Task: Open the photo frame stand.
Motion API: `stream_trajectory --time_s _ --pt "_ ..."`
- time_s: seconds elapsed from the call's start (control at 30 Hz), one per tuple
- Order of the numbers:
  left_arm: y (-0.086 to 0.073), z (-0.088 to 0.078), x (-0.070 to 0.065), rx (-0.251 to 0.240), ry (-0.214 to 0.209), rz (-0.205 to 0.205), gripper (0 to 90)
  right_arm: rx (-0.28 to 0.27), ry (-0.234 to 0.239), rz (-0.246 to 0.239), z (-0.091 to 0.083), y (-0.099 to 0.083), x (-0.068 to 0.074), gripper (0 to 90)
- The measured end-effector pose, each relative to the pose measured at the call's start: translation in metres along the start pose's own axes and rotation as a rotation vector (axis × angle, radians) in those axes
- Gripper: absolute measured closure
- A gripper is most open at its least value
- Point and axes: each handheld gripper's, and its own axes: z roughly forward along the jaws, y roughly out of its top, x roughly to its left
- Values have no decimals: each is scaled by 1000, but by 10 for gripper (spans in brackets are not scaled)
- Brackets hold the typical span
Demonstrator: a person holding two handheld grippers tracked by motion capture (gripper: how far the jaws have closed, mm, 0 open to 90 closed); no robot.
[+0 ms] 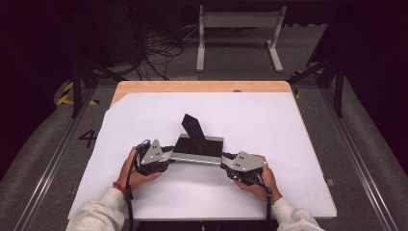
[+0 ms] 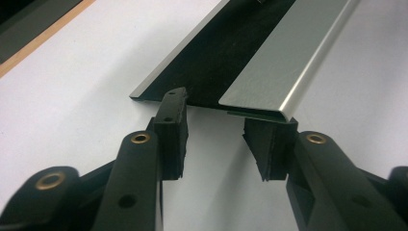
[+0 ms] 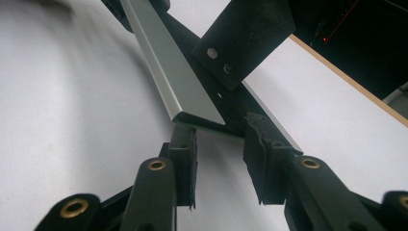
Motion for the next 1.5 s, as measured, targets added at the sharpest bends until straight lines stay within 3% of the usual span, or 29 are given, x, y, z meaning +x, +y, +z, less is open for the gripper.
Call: stream_trajectory --time_s 0.2,0.5,1.5 --pt "2 -1 0 -18 26 -13 700 7 -2 -7 -1 1 -2 669" --pt "7 -5 -4 -44 -9 -24 772 -18 -28 23 -10 1 -8 699" --pt "16 -4 -14 -55 -36 -54 778 -21 -11 25 -28 -2 -12 703"
